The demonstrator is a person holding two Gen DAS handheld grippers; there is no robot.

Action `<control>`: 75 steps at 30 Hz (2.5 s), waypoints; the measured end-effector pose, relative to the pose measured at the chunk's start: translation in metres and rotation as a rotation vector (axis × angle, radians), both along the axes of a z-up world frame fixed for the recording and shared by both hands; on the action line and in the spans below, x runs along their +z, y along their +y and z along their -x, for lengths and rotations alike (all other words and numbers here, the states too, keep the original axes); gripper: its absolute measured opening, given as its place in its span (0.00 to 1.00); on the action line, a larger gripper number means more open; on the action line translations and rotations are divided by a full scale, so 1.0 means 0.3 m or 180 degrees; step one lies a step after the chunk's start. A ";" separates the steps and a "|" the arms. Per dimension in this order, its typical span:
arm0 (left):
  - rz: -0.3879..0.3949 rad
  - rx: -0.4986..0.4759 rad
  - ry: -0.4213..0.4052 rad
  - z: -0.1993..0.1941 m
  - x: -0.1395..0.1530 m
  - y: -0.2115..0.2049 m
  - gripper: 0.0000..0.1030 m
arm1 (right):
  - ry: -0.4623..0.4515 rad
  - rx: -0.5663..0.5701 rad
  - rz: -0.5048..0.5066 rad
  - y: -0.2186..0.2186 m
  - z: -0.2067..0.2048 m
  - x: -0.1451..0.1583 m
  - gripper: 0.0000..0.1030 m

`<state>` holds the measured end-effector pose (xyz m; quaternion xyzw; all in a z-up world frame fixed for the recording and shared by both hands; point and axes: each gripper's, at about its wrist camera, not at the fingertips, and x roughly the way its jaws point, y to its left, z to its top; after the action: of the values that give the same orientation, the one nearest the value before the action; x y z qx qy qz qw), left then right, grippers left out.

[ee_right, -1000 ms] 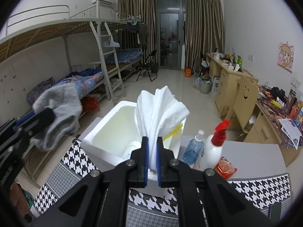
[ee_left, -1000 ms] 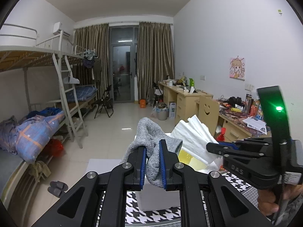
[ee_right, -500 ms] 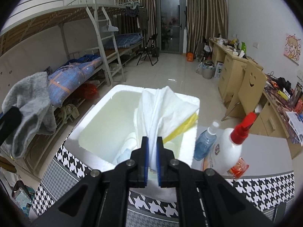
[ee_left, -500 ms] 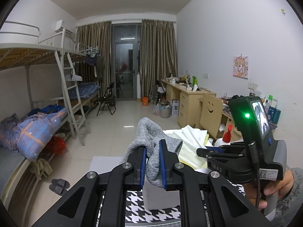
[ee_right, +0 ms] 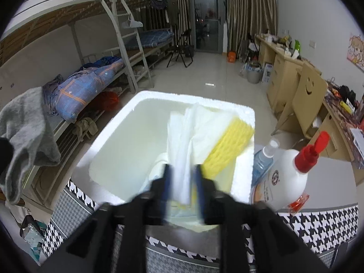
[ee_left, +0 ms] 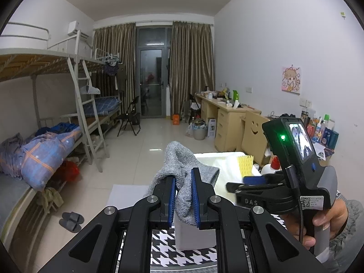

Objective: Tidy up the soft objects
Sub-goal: 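Lower the tissues into the foam box and open the right gripper, then lower the grey sock into the foam box and open the left gripper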

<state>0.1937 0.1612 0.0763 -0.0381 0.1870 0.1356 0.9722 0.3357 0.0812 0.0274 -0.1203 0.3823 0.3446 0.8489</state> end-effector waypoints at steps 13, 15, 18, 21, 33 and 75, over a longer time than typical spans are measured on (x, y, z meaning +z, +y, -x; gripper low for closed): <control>0.0029 -0.0040 0.0033 -0.019 0.001 -0.013 0.14 | -0.0234 0.0033 -0.0223 -0.072 0.068 0.087 0.62; 0.0041 -0.0057 0.0037 -0.024 0.001 -0.011 0.14 | -0.0282 0.0005 -0.0232 -0.078 0.074 0.096 0.65; 0.0044 -0.0086 0.0039 -0.031 0.000 -0.009 0.14 | -0.0334 -0.0015 -0.0281 -0.108 0.092 0.115 0.68; 0.0057 -0.0121 0.0038 -0.041 -0.002 -0.011 0.14 | -0.0370 -0.0041 -0.0310 -0.133 0.103 0.132 0.69; 0.0067 -0.0253 0.0065 -0.075 -0.009 -0.021 0.14 | -0.0550 -0.0105 -0.0413 -0.194 0.157 0.162 0.81; 0.0022 -0.0745 0.0461 -0.327 -0.106 -0.160 0.14 | -0.0445 -0.0446 -0.0448 -0.471 0.164 0.112 0.81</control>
<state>0.2918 0.1133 0.0447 -0.0094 0.2604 0.0230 0.9652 0.2866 -0.0602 0.0610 -0.0570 0.3045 0.3012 0.9018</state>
